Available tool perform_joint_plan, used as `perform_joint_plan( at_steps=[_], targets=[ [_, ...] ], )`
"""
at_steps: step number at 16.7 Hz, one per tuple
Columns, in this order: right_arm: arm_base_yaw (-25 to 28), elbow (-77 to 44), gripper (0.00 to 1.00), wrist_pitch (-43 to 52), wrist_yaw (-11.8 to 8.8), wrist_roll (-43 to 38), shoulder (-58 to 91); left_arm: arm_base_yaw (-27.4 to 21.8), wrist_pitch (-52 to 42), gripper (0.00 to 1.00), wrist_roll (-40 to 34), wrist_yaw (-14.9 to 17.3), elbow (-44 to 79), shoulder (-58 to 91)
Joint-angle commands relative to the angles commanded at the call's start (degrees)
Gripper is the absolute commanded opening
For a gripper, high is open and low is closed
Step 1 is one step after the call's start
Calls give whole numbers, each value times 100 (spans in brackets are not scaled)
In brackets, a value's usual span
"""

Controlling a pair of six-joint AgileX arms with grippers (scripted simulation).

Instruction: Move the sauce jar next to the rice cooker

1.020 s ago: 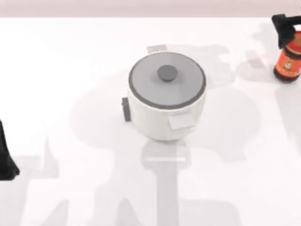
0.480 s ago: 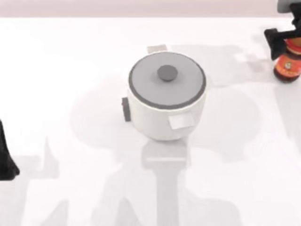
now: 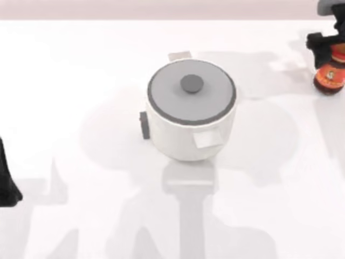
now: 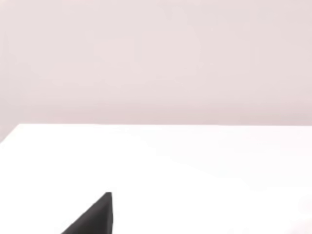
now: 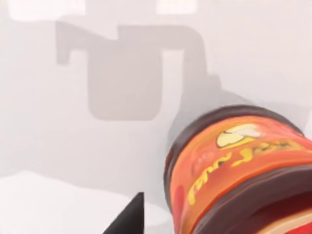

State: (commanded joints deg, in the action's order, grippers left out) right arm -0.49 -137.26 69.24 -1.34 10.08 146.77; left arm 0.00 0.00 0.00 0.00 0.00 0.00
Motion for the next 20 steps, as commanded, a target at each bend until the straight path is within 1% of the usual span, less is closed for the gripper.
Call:
perform_joint_plan(
  at_steps=[8, 9, 18, 20],
  targets=[
    [0, 0, 2, 0, 0, 0, 0, 0, 0, 100, 0, 0, 0, 0],
    [0, 0, 0, 0, 0, 0, 0, 0, 0, 100, 0, 0, 0, 0],
    [-19, 13, 0, 2, -3, -7, -17, 0, 0, 100, 0, 0, 0, 0],
    [0, 221, 0, 10, -18, 3, -227, 0, 0, 100, 0, 0, 0, 0]
  ],
)
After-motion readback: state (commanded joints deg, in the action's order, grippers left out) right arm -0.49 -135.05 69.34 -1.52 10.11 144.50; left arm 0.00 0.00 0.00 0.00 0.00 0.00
